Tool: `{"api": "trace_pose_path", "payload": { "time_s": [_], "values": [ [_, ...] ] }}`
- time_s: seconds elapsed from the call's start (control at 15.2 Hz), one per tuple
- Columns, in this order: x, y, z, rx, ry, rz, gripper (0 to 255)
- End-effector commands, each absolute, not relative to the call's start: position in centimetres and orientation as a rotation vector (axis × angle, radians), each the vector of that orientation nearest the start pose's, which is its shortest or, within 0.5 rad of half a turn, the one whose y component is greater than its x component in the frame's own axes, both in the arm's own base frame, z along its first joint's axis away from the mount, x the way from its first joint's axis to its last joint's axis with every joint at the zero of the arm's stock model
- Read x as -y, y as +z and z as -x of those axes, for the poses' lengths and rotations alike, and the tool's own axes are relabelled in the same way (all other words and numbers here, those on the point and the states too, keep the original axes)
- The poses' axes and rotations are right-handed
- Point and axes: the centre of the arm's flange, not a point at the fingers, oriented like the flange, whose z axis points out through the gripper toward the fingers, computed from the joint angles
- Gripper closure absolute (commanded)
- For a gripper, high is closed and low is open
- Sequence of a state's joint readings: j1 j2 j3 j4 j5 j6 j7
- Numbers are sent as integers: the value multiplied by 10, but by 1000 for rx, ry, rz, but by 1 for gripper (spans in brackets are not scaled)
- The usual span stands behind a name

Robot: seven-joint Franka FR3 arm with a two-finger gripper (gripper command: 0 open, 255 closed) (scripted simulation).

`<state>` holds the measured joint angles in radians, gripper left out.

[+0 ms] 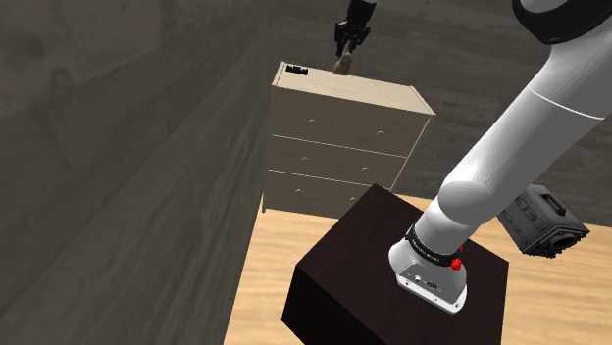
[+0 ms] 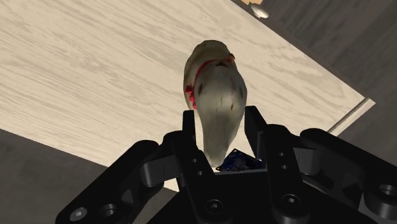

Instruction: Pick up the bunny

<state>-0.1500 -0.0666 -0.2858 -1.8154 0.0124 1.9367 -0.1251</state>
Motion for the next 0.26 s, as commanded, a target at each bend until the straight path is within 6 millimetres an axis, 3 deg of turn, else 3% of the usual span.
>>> {"api": "trace_pose_path", "payload": {
  "time_s": [0.0,0.2],
  "values": [
    [239,588,-509,-494,-294,3110,255],
    [239,594,-509,-494,-294,3110,255]
  ]
}}
